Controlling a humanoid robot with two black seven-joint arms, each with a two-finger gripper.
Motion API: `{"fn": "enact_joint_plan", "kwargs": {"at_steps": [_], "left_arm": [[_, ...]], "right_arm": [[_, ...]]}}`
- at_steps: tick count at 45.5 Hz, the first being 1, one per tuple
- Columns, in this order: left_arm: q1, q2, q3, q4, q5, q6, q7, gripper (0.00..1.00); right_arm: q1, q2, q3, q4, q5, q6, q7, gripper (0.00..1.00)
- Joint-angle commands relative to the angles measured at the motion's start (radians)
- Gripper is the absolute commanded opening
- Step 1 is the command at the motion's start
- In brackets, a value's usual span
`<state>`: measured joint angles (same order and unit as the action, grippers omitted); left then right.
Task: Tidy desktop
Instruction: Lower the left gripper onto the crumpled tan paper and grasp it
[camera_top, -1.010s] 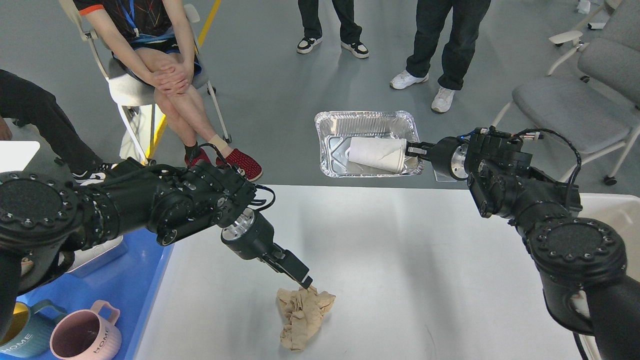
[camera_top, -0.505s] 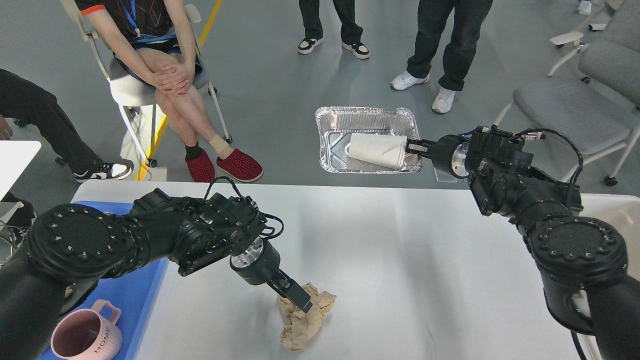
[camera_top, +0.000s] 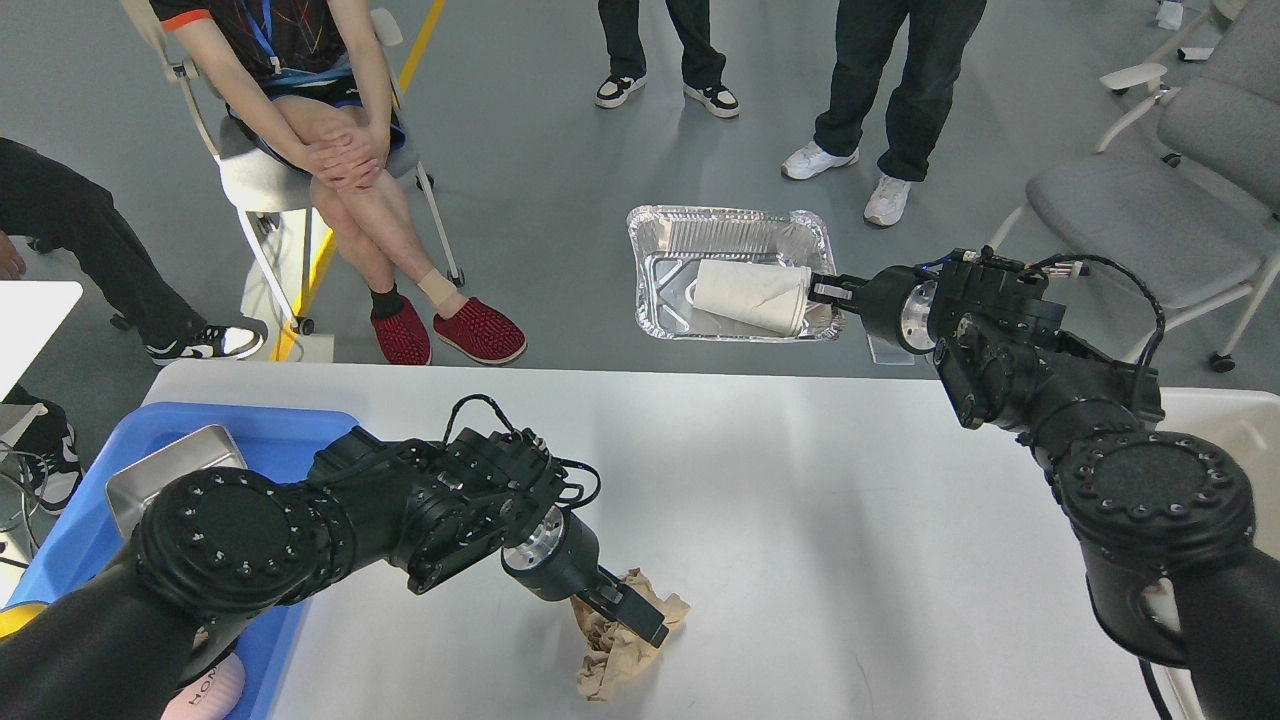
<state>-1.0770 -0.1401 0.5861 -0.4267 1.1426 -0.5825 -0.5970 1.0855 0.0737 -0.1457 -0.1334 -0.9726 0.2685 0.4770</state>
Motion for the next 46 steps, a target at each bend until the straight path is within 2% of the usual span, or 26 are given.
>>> {"fn": "enact_joint_plan", "kwargs": {"at_steps": [1,3,9,15,22,24,46], "left_arm": [[0.012,-0.015,0.015,0.014,0.003,0.01,-0.009,0.77],[0.014,-0.016,0.02,0.014,0.009,0.012,-0.009,0.7],[0.014,-0.016,0.055,0.014,0.009,0.012,-0.012,0.58],[0.012,-0.018,0.081,0.014,0.011,0.01,-0.012,0.31],[0.005,-0.018,0.089,0.014,0.011,0.01,-0.018,0.13],[0.003,-0.018,0.09,0.014,0.014,0.01,-0.017,0.02],[-0.075,-0.039,0.1,0.013,0.014,-0.003,-0.024,0.01]], "right_arm": [[0.002,0.0,0.0,0.0,0.0,0.0,0.0,0.0],[0.002,0.0,0.0,0.0,0.0,0.0,0.0,0.0],[0.004,0.0,0.0,0.0,0.0,0.0,0.0,0.0],[0.004,0.0,0.0,0.0,0.0,0.0,0.0,0.0],[0.004,0.0,0.0,0.0,0.0,0.0,-0.001,0.0],[0.004,0.0,0.0,0.0,0.0,0.0,-0.001,0.0],[0.001,-0.002,0.0,-0.002,0.0,-0.002,-0.003,0.0]]}}
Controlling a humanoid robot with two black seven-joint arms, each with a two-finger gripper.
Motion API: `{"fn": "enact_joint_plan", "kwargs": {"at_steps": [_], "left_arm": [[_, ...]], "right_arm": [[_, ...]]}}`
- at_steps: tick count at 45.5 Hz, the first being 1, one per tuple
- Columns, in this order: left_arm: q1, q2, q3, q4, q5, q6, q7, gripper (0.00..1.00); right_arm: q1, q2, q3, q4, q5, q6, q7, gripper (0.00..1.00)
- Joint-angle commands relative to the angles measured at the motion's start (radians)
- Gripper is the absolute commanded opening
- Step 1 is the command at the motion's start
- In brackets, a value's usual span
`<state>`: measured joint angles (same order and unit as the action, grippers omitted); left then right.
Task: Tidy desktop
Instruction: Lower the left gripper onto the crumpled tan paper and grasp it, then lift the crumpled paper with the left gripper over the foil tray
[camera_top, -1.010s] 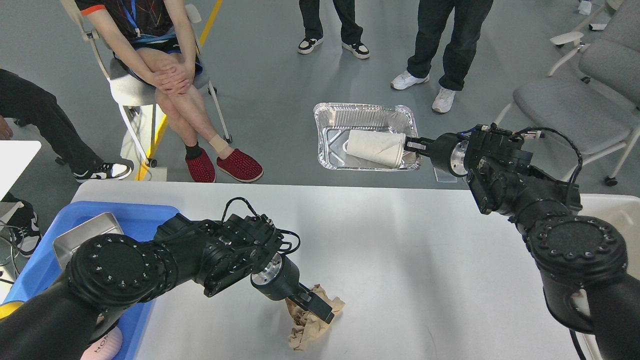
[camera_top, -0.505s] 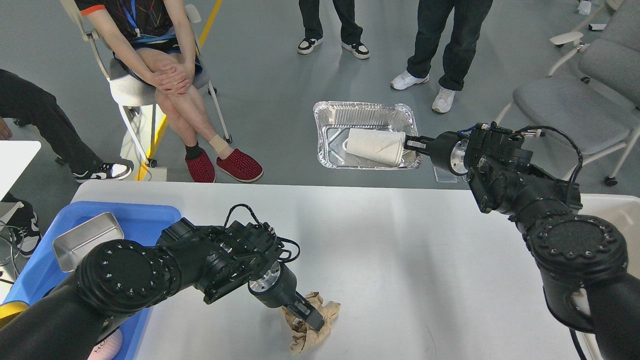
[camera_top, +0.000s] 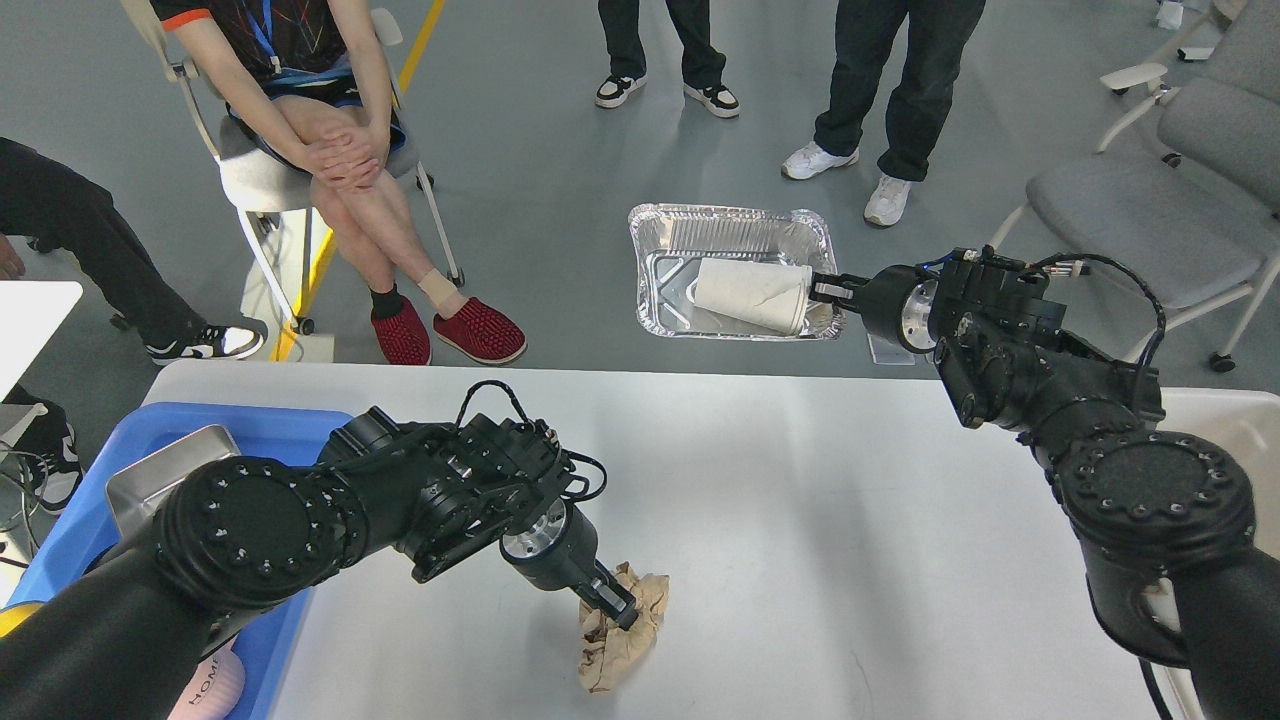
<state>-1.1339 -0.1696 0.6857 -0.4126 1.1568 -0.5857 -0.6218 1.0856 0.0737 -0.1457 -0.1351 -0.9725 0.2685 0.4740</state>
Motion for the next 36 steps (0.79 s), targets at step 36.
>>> {"fn": "enact_joint_plan", "kwargs": {"at_steps": [36], "left_arm": [[-0.707,-0.047,-0.209,-0.023,-0.02,-0.374,-0.012,0.01]], "right_arm": [[-0.015,0.002,-0.005,0.002,0.0,-0.011,0.0,0.0]]}}
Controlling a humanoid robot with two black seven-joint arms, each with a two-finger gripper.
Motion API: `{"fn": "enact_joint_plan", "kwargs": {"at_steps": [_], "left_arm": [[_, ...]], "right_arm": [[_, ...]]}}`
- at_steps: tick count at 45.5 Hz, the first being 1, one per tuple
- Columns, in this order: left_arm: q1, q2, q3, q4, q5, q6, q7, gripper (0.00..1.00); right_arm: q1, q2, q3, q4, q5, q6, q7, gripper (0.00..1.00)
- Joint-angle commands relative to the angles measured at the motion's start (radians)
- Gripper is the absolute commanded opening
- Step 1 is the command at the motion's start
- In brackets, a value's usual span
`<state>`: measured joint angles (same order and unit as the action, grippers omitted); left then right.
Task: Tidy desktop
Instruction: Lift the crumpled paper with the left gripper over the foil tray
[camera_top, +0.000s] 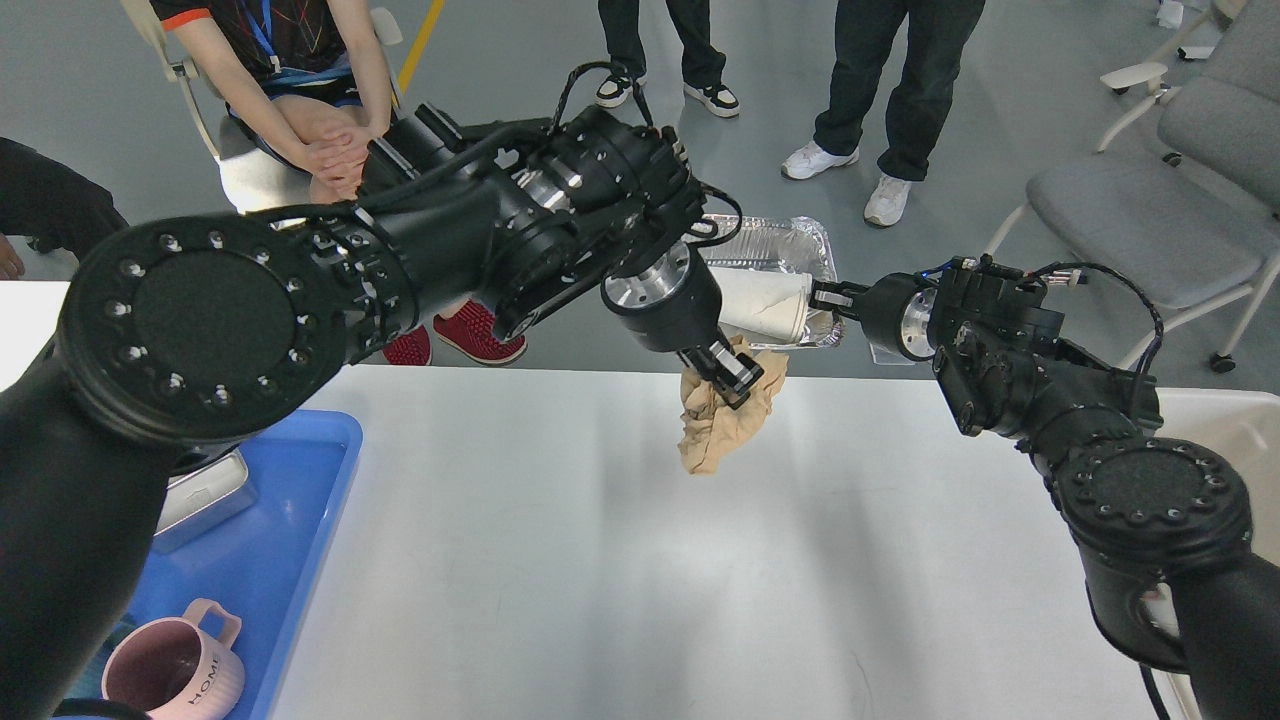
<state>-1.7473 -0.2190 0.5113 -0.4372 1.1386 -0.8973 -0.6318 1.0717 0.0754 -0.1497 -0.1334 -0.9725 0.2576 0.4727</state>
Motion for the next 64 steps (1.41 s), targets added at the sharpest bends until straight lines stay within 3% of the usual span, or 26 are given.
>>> {"fn": "enact_joint_plan", "kwargs": {"at_steps": [1,13,31,42,51,64], "left_arm": [[-0.116,0.006,-0.04,0.002,-0.002,-0.063,-0.003,0.01],[-0.284,0.058,-0.116,0.008,0.001,-0.063,-0.005,0.01],[-0.288,0.064,-0.109,0.015,0.004,-0.063,-0.005,0.01],[-0.236,0.125,-0.093,0.018,0.013,-0.063,0.012,0.02],[-0.135,0.151,-0.017,0.081,0.007,0.034,0.014,0.02],[0.051,0.147,-0.013,0.219,0.004,0.139,0.037,0.02]], "right_arm": [[-0.003,0.0,-0.001,0.0,0.0,0.0,0.001,0.0],[-0.003,0.0,-0.001,0.0,0.0,-0.001,0.001,0.0],[-0.004,-0.002,0.001,0.0,0.0,-0.001,0.003,0.0],[-0.001,0.0,0.001,0.001,0.0,-0.003,0.004,0.0],[0.005,0.0,0.002,0.001,0.0,-0.003,0.004,0.0],[0.007,0.0,0.004,0.003,0.0,-0.001,0.007,0.0]]}}
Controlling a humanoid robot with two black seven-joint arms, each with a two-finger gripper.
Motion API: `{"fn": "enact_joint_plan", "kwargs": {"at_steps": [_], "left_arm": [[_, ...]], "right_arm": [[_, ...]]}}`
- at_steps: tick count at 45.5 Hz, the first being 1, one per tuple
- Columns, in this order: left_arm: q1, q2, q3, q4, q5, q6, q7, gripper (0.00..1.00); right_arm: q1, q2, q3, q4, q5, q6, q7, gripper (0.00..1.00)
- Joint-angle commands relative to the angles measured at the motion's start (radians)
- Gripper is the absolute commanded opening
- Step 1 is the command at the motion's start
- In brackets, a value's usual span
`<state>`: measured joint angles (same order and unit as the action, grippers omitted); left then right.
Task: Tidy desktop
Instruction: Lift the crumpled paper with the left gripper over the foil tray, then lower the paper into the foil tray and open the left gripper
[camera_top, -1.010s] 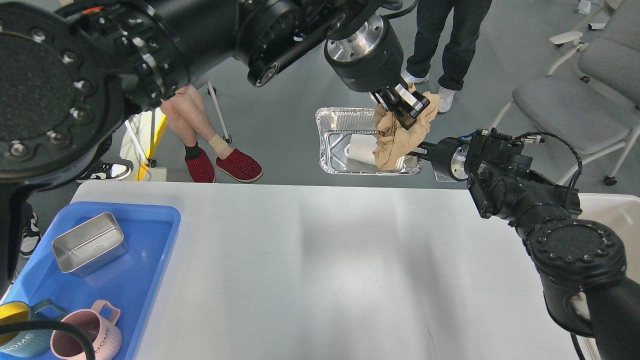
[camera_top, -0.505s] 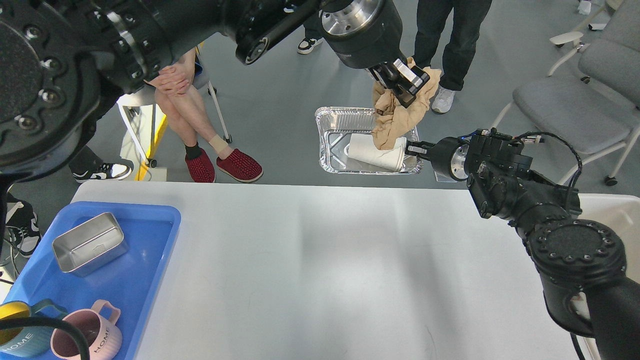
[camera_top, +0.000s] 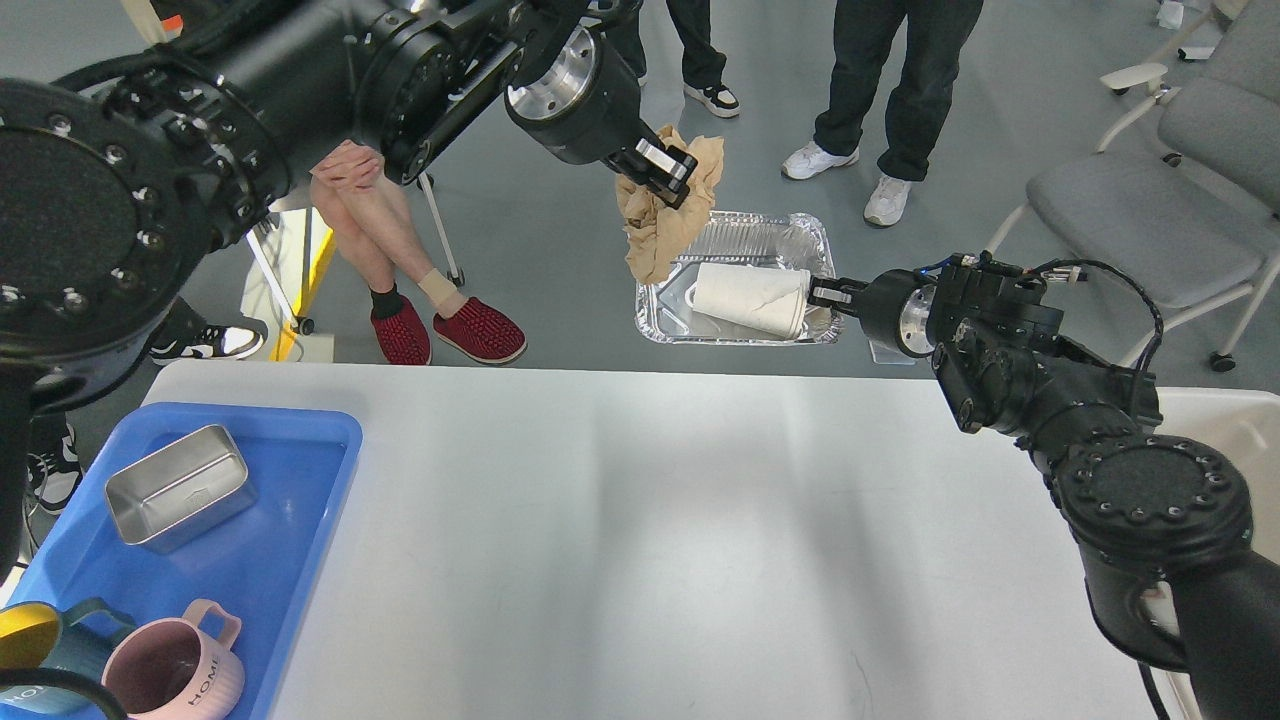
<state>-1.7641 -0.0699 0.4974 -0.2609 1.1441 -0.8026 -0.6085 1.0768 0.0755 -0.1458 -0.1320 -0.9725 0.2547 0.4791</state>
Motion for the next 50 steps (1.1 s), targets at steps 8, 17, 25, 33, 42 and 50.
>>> {"fn": "enact_joint_plan", "kwargs": {"at_steps": [8,17,25,33,42,50], "left_arm": [[0.175,-0.014,0.0,0.129,-0.009,0.118,0.05,0.03],[0.284,-0.068,-0.016,0.195,-0.066,0.286,0.134,0.04],[0.284,-0.077,-0.008,0.195,-0.172,0.318,0.162,0.04],[0.288,-0.093,-0.02,0.195,-0.185,0.381,0.167,0.04],[0.295,-0.119,-0.014,0.195,-0.23,0.384,0.168,0.04],[0.33,-0.12,-0.013,0.192,-0.23,0.404,0.176,0.04]], "right_arm": [[0.003,0.0,0.0,0.0,0.001,0.002,0.001,0.0],[0.006,-0.003,0.0,0.002,0.006,0.003,0.003,0.0],[0.003,0.0,0.0,0.0,0.006,0.002,0.003,0.0],[0.005,0.0,0.0,0.0,0.006,0.002,0.003,0.0],[0.005,0.0,0.0,0.0,0.006,0.003,0.003,0.0],[0.009,0.007,0.0,0.002,0.006,0.005,0.003,0.0]]}}
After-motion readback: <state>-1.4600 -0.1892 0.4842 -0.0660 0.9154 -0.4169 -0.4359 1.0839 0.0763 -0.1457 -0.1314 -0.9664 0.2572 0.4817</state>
